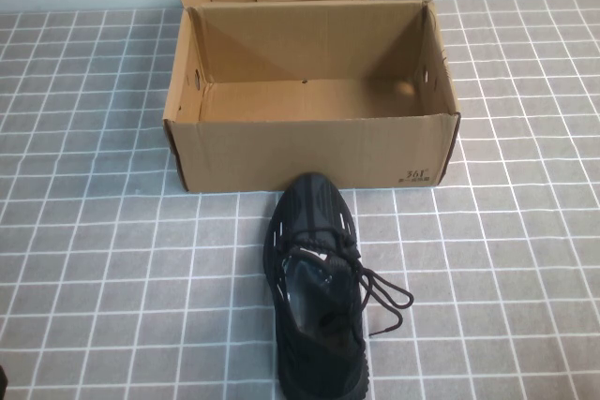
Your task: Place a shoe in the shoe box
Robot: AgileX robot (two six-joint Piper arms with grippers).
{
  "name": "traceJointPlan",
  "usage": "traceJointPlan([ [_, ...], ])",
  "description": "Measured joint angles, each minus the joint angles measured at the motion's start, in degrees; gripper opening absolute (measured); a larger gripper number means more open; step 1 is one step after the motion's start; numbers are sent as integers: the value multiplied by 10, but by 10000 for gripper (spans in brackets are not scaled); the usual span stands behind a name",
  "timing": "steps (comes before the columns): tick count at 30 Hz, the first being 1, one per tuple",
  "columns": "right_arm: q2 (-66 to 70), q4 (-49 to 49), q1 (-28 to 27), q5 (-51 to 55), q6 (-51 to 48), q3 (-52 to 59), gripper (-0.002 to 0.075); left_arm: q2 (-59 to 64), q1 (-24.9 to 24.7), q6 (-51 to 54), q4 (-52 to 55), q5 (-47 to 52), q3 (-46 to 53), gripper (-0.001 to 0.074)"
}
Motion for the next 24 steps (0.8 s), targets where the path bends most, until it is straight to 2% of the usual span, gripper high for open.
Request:
traceJointPlan([
  [19, 0, 4, 0, 0, 0, 0, -16, 0, 0, 0, 0, 0, 0, -1],
  [24, 0, 66, 0, -21, 0, 0, -16, 0, 0, 0, 0, 0, 0, -1],
])
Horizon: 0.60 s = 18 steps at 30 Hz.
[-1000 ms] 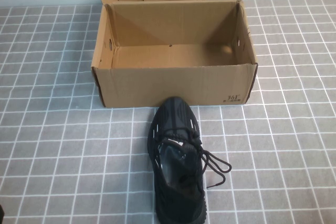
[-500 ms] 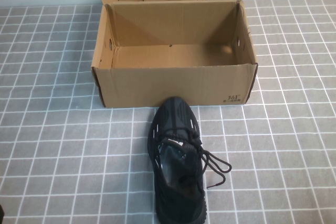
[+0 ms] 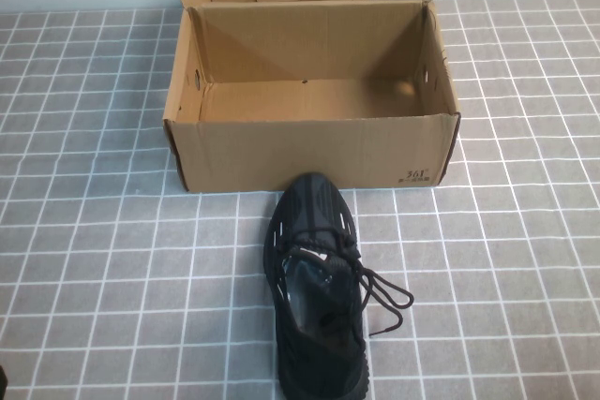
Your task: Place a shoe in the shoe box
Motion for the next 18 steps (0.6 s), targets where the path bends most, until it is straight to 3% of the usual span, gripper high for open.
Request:
traceJointPlan([
  [9, 0, 271, 0, -62, 0, 0, -16, 0, 0, 0, 0, 0, 0, -1],
  [18, 0, 382, 0, -55, 0, 0, -16, 0, 0, 0, 0, 0, 0, -1],
])
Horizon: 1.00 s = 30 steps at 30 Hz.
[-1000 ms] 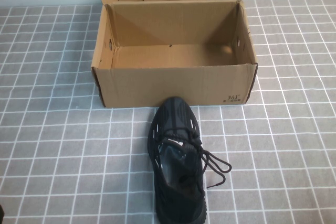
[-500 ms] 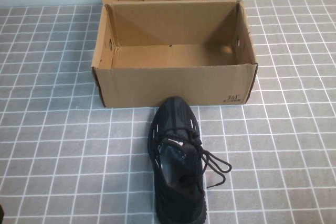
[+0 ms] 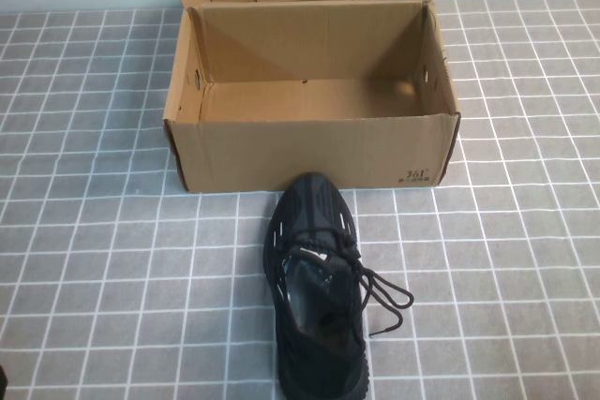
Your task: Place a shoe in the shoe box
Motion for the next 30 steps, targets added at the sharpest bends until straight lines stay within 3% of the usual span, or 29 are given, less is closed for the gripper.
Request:
traceJointPlan([
  [7, 48, -9, 0, 147, 0, -64, -17, 0, 0, 0, 0, 0, 0, -1],
  [17, 356, -198, 0, 401, -12, -297, -16, 0, 0, 0, 0, 0, 0, -1],
  [25, 578, -229, 3, 459, -94, -439, -16, 0, 0, 0, 0, 0, 0, -1],
  [30, 665, -257, 82, 460, -99, -514, -16, 0, 0, 0, 0, 0, 0, -1],
])
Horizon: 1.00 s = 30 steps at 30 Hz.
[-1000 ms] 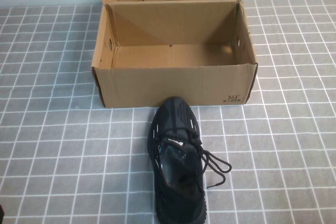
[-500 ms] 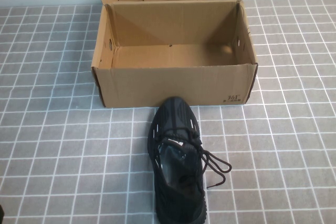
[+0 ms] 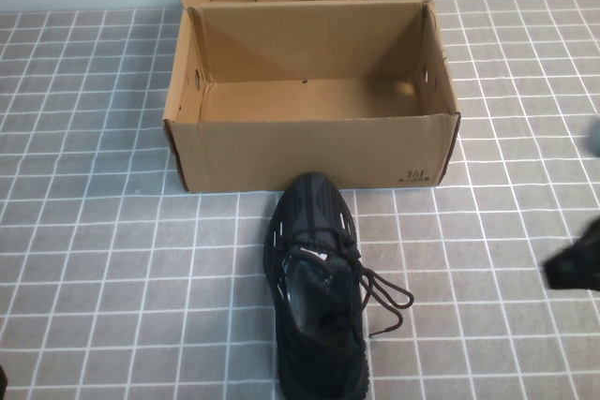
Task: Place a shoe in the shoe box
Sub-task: Pick up the shoe from the table
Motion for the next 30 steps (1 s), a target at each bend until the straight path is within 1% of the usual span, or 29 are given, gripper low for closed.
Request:
traceJointPlan([
  [4, 51, -22, 96, -4, -13, -54, -16, 0, 0, 0, 0, 0, 0, -1],
  [9, 105, -47, 225, -4, -62, -132, -10, 0, 0, 0, 0, 0, 0, -1],
  [11, 124, -58, 268, 1, -82, -161, 21, 0, 0, 0, 0, 0, 0, -1],
  [13, 146, -72, 298, 3, -91, -185, 84, 0, 0, 0, 0, 0, 0, -1],
  [14, 158, -80, 312, 3, -93, -197, 134, 0, 0, 0, 0, 0, 0, -1],
  [18, 205, -99, 343, 4, -123, -237, 356, 0, 0, 0, 0, 0, 0, -1],
  [20, 226, -105, 351, 2, -141, -255, 419, 0, 0, 0, 0, 0, 0, -1],
  [23, 258, -127, 356, -18, -151, -277, 451, 0, 0, 0, 0, 0, 0, -1],
  [30, 325, -185, 357, -63, -153, -309, 459, 0, 0, 0, 0, 0, 0, -1],
])
